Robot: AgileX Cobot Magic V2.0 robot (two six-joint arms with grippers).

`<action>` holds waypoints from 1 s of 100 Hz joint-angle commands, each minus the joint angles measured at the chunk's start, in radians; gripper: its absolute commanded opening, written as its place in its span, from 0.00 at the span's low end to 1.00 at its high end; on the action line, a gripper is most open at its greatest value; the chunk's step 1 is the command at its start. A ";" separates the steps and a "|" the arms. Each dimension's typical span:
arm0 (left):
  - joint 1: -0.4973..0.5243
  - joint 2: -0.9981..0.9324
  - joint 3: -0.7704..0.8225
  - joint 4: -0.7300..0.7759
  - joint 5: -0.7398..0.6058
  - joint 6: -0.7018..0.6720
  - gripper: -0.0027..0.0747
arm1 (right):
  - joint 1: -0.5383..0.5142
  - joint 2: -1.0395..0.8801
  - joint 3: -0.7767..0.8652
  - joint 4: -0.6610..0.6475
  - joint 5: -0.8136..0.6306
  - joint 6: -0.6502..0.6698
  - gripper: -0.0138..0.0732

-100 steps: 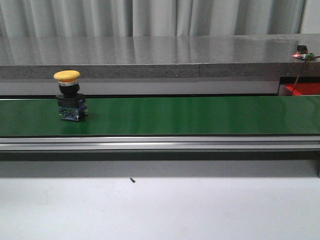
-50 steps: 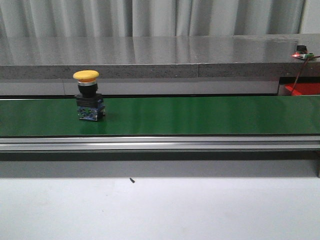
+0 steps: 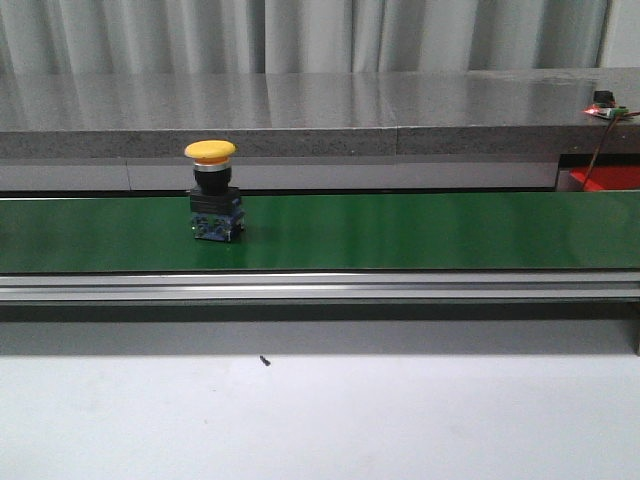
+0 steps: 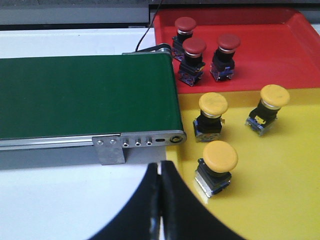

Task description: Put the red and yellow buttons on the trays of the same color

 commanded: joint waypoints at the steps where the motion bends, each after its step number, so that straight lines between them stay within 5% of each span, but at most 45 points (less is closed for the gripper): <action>1: 0.002 -0.063 0.016 -0.018 -0.101 0.002 0.01 | 0.000 0.005 -0.027 0.000 -0.071 -0.004 0.02; 38: 0.002 -0.242 0.145 -0.018 -0.128 0.002 0.01 | 0.000 0.005 -0.027 0.000 -0.071 -0.004 0.02; 100: 0.002 -0.246 0.144 -0.018 -0.126 0.002 0.01 | 0.000 0.005 -0.027 0.000 -0.071 -0.004 0.02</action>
